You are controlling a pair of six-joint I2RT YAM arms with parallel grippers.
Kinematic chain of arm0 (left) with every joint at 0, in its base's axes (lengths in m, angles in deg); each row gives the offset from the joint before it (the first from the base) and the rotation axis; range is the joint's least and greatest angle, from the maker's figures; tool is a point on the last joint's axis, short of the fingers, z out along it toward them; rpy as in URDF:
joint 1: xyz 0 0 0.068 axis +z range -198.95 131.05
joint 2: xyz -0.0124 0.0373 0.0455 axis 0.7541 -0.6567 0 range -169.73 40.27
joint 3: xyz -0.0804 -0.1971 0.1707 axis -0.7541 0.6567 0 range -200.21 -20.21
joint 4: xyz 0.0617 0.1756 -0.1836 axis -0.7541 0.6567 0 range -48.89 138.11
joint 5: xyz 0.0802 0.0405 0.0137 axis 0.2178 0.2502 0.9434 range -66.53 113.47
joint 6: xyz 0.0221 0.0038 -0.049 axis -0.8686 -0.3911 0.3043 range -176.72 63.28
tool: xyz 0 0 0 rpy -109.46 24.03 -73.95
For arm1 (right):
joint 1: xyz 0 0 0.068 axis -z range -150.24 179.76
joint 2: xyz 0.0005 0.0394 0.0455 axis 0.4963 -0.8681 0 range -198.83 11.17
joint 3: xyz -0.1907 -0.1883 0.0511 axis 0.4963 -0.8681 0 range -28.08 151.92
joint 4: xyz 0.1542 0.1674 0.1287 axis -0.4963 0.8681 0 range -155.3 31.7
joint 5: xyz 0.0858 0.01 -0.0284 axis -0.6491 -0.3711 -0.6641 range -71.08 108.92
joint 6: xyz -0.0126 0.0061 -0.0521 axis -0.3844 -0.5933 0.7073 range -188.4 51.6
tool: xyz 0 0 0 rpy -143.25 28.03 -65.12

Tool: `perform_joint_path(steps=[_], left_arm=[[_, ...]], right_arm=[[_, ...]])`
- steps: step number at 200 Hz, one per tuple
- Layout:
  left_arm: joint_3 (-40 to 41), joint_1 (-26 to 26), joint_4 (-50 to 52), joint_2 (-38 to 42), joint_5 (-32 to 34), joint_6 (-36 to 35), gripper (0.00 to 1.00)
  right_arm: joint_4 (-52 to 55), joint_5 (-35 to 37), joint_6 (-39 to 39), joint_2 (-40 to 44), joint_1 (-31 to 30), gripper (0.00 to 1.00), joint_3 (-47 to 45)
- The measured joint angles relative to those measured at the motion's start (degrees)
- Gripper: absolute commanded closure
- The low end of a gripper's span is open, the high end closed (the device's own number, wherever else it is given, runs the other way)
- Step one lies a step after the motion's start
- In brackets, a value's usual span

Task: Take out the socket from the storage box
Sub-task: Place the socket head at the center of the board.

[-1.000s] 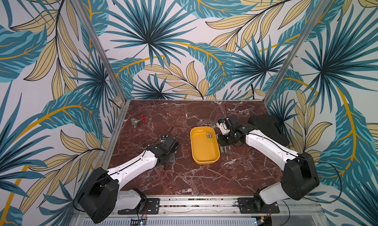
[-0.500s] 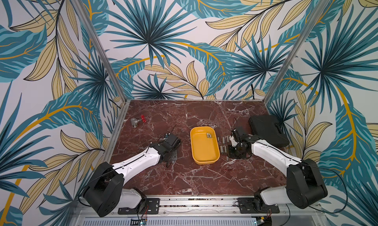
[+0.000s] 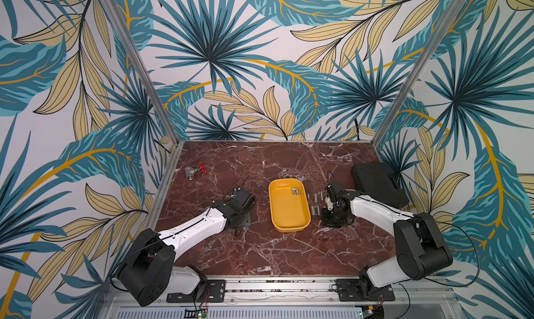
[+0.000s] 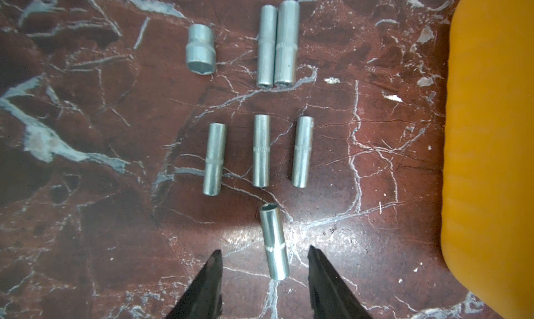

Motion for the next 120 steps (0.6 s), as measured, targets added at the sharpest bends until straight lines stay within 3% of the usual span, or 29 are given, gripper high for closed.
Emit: perform_joint_path(steps=[120], left_arm=[[0.00,0.00,-0.02,0.00,-0.17,-0.02,0.48]], right_arm=[[0.07,-0.04,-0.22,-0.09,0.04,0.69,0.02]])
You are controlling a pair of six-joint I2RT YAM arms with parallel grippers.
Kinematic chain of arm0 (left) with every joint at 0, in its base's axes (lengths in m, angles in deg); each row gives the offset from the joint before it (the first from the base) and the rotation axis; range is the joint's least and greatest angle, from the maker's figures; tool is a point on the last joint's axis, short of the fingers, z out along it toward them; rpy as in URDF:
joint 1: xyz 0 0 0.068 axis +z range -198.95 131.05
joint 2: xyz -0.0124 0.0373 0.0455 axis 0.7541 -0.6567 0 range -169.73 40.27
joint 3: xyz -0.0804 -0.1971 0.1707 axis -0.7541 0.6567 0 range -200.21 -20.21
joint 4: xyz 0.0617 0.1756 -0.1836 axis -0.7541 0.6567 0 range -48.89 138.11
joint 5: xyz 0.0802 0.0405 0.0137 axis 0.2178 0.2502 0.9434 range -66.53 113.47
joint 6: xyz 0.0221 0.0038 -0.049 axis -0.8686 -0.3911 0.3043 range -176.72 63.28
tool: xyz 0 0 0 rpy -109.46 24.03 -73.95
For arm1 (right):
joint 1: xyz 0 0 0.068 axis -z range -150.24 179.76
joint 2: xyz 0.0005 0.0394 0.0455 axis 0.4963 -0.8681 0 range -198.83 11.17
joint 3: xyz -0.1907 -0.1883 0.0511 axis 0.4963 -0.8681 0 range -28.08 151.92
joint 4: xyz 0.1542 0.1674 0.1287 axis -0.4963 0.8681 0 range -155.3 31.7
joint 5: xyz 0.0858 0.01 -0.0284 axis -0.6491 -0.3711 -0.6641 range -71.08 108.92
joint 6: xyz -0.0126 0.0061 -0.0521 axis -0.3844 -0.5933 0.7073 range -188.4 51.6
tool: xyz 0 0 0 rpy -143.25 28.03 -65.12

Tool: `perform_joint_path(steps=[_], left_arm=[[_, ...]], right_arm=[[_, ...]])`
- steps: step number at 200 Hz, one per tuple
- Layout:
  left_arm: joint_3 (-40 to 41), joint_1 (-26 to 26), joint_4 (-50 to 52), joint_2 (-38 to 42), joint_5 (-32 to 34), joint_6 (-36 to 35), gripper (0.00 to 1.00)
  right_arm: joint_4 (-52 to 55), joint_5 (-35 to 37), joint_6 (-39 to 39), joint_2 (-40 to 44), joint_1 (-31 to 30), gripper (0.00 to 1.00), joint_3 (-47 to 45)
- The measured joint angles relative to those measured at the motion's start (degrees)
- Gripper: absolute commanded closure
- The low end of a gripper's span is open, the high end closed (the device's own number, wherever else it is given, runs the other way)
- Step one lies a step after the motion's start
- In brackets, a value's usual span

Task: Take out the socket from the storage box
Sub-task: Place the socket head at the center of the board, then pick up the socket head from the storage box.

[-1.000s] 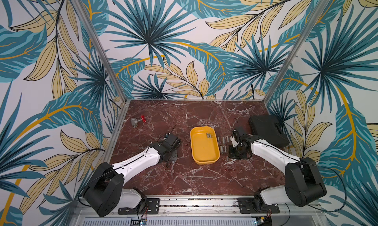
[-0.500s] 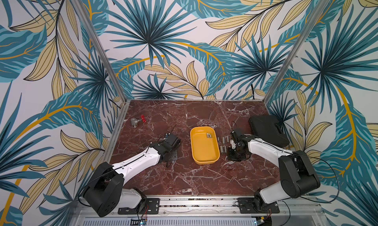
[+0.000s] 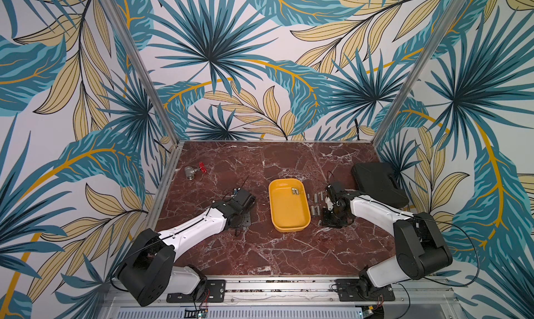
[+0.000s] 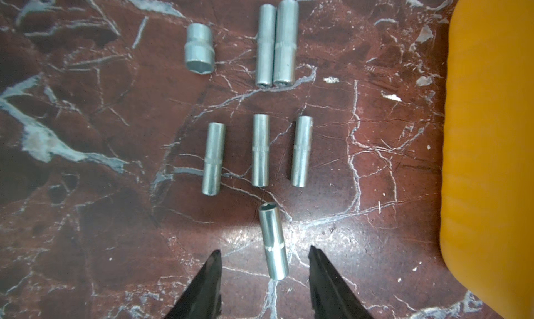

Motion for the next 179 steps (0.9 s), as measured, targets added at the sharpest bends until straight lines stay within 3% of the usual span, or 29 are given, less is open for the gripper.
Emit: perform_joint_path(steps=[47,76,123,179], left_arm=[[-0.55,0.00,0.26,-0.02,-0.50,-1.36,0.48],[-5.01,0.00,1.16,-1.18,-1.16,-3.34,0.50],[-18.21,-1.62,1.79,-7.52,-1.75,-7.41,0.50],[-39.21,-6.95,3.72,-24.39,-2.23,-11.61,0.51]], right_arm=[[1.62,0.26,0.00,1.66,0.00,0.67,1.01],[3.30,1.03,0.02,5.77,0.00,0.66,3.91],[3.32,2.01,-0.07,8.50,0.35,0.66,9.35],[0.81,0.28,-2.10,8.52,1.11,0.66,10.32]])
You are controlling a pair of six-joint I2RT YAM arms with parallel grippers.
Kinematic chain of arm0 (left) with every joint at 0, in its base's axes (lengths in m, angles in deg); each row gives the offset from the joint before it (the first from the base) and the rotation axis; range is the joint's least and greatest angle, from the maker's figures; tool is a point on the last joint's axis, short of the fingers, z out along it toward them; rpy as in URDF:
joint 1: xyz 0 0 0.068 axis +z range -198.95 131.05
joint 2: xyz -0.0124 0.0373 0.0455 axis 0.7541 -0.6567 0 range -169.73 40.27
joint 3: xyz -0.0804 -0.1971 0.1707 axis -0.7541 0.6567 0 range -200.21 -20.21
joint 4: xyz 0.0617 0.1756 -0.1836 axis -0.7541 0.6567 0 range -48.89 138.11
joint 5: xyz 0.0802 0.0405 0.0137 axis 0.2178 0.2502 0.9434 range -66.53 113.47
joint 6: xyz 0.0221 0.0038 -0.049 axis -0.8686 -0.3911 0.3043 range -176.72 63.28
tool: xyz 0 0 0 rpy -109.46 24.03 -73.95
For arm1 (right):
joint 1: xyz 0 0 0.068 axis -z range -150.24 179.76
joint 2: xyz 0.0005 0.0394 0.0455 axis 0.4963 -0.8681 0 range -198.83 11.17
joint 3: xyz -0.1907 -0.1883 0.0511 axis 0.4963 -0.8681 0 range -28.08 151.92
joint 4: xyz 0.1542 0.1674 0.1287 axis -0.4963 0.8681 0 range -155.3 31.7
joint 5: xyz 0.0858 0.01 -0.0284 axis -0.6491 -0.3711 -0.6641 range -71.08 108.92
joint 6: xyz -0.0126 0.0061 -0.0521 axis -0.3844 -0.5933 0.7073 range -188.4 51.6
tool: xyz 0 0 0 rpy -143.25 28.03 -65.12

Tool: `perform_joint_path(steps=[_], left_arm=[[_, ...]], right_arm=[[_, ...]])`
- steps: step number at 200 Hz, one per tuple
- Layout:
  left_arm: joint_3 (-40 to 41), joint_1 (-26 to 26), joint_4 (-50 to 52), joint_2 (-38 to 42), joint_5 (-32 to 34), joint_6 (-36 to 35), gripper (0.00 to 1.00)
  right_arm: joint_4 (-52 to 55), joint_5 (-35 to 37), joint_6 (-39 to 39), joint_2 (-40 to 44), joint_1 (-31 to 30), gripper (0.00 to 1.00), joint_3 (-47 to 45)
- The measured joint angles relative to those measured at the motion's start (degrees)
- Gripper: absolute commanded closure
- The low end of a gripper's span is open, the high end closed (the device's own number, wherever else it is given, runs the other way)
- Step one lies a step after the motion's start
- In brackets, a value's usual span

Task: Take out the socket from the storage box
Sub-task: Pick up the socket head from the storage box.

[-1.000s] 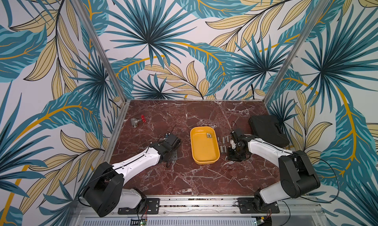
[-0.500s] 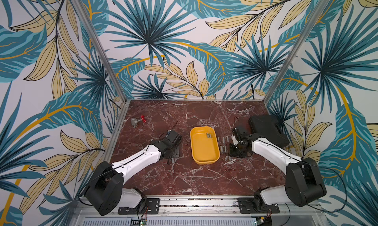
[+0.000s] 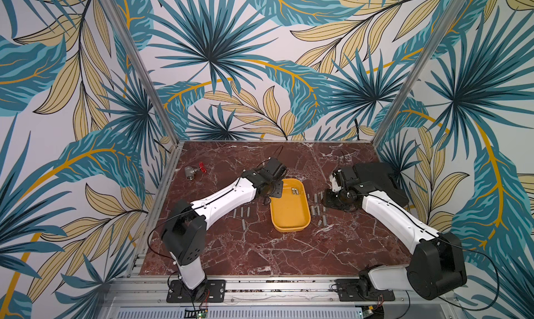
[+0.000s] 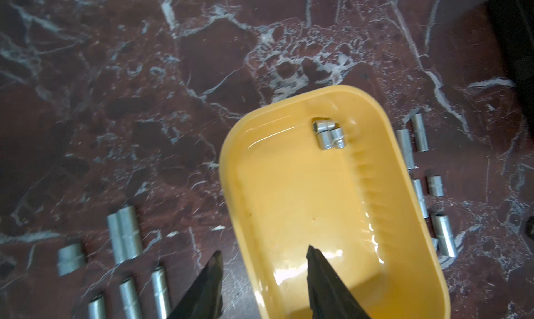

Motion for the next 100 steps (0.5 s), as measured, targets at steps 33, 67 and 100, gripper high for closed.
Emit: perform_joint_path(steps=[33,67,100], left_arm=[[-7.76,-1.66,1.01,-8.33,-0.83,-1.05,0.54],[-13.05,-2.12,1.64,-15.34,-1.75,-1.44,0.54],[-16.90,-2.36,1.92,-20.59,-2.56,-1.86,0.54]], right_arm=[[-1.29,-1.22,-0.68,0.00,0.11,0.66,0.11],[-1.79,-1.84,-0.70,0.00,0.39,0.66,0.11],[-2.34,-2.25,-0.72,0.02,1.03,0.66,-0.13]])
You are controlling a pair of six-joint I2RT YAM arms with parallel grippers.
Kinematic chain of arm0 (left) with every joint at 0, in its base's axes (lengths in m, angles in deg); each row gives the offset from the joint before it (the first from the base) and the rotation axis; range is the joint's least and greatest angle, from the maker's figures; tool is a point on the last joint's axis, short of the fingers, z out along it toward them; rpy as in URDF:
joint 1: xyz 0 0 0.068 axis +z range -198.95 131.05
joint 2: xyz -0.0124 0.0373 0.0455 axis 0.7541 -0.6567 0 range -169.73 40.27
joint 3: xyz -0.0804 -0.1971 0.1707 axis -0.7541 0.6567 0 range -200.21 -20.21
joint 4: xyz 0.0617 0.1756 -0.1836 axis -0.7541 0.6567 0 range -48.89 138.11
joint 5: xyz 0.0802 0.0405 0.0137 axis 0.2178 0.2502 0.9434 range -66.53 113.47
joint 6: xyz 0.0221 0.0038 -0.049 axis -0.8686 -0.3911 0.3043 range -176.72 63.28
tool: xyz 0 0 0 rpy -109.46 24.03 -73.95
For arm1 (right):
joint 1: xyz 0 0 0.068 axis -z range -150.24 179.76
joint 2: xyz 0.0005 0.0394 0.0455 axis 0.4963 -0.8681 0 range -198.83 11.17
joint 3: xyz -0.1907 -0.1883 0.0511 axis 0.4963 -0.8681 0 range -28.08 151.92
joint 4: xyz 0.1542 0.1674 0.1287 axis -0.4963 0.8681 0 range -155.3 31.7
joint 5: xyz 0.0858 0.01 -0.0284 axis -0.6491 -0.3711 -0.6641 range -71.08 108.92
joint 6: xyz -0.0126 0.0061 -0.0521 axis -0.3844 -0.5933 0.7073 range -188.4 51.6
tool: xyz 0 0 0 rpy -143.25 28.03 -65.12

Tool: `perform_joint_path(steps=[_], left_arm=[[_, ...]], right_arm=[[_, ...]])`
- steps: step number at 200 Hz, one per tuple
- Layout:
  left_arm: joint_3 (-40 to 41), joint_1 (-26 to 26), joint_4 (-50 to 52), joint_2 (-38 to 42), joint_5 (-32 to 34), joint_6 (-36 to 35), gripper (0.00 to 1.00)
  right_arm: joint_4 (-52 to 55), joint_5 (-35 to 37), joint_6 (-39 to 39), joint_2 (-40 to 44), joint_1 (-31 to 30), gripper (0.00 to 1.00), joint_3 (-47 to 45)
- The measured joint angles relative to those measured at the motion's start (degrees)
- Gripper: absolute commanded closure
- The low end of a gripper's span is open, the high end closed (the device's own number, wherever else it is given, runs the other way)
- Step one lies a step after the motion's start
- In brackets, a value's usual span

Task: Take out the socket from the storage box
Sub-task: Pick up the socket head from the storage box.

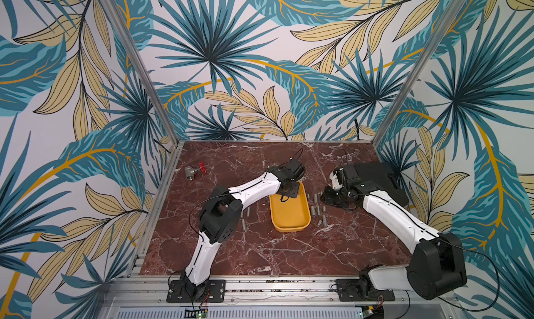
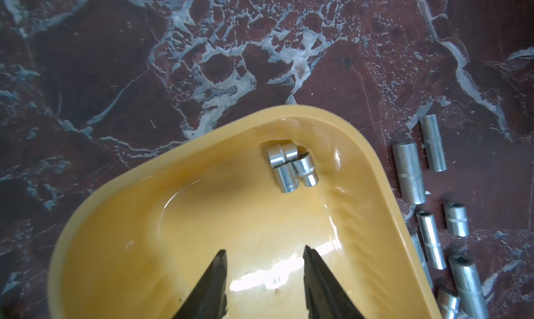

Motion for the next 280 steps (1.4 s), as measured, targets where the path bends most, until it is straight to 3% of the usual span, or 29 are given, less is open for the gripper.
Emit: perform_joint_path(steps=[120,215,280], left_arm=[[-9.90,-0.02,0.31,-9.62,0.26,-2.03,0.54],[-9.92,-0.02,0.46,-12.13,2.14,-3.04,0.68],[-10.93,-0.02,-0.02,-13.09,4.07,-3.69,0.87]], right_arm=[[-1.09,-1.31,-0.17,0.00,0.98,0.66,-2.32],[-1.11,-1.55,-0.17,0.00,1.36,0.67,-2.86],[-1.09,-1.77,-0.17,0.00,1.44,0.67,-3.02]])
